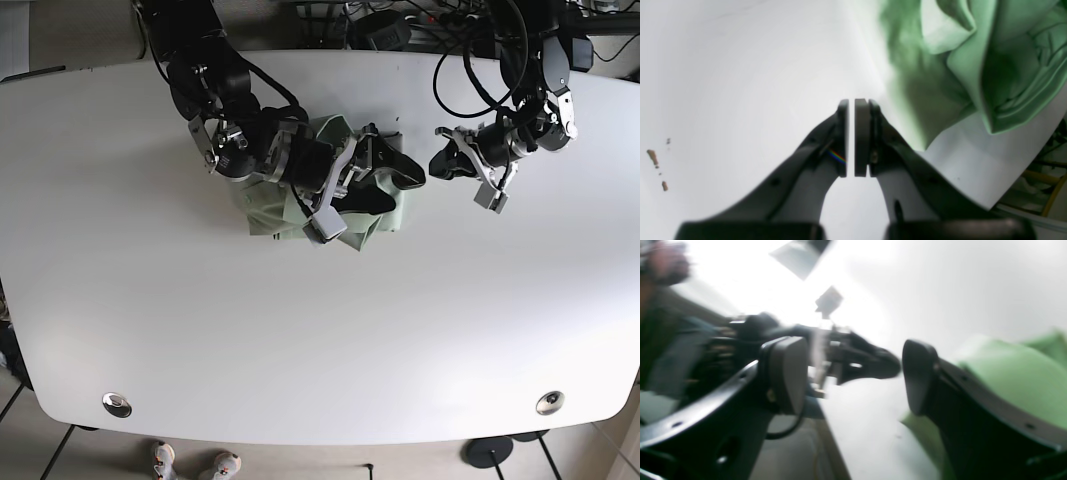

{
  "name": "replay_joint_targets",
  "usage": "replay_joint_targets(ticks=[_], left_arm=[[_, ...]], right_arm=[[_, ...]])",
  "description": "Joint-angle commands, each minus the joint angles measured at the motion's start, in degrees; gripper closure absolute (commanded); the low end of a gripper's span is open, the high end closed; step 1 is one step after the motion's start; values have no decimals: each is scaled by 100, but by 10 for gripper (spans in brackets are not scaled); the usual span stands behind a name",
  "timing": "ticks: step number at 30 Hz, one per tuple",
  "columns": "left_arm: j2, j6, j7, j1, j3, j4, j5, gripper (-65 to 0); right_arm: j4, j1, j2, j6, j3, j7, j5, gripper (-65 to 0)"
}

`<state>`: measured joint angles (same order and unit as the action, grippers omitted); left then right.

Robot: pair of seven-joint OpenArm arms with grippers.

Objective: Fold the T-shirt properly

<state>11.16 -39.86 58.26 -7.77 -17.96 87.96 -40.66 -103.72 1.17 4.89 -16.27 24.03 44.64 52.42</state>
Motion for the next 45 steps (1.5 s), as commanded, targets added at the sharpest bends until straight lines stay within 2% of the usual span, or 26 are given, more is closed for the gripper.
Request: replay_joint_targets(ticks=[1, 3, 6, 8, 10, 14, 15, 20, 23, 25, 28, 31, 33, 37, 40, 42, 45], left_arm=[[31, -14, -98, 61, -2, 87, -131, -15], [40, -14, -98, 69, -2, 87, -123, -15], [75, -14, -98, 78, -2, 87, 124, -15], [67, -14, -107, 87, -2, 87, 238, -15], [93, -14, -327, 61, -2, 122, 238, -15], [251, -14, -415, 61, -11, 131, 229, -15], [286, -14, -415, 61, -11, 122, 229, -15], [304, -14, -397, 61, -380, 131, 229, -15], [304, -14, -397, 52, -398, 131, 229, -15], [304, -14, -397, -27, -398, 131, 238, -15], [304, -14, -397, -63, -398, 131, 238, -15], [304, -14, -397, -107, -398, 131, 229, -15], [304, -14, -397, -107, -398, 131, 229, -15], [304, -14, -397, -115, -398, 131, 229, -15], [304, -14, -397, -115, -398, 131, 229, -15], [304, -14, -397, -115, -389, 131, 229, -15], [304, -14, -397, -115, -389, 131, 229, -15]], right_arm=[[-76, 72, 8, 76, -25, -152, 46, -415], [-146, 98, 114, 225, 10, -126, 37, -415], [-568, 98, 527, 603, 247, -126, -253, -415], [-674, 107, 808, 832, 564, -126, -561, -415], [-648, 90, 887, 1043, 880, -126, -1071, -415], [-586, -130, 852, 1051, 1091, -126, -2434, -415], [-472, -165, 826, 999, 1091, -126, -2732, -415], [-103, -200, 509, 1016, 1162, -126, -3647, -414], [65, -218, 386, 1043, 1478, -143, -4227, -414], [232, -236, 166, 1043, 1575, -143, -4596, -414], [451, -297, -27, 1043, 1548, -205, -4913, -414], [759, -297, -89, 1043, 1540, -513, -5229, -400], [970, -288, -89, 1051, 1478, -732, -5256, -333], [1181, -315, -238, 1043, 819, -935, -5256, -184], [1102, -315, -247, 1025, 757, -926, -5256, -70], [979, -324, -247, 1025, 766, -908, -5256, -100], [750, -473, -247, 990, 766, -908, -5256, -243]])
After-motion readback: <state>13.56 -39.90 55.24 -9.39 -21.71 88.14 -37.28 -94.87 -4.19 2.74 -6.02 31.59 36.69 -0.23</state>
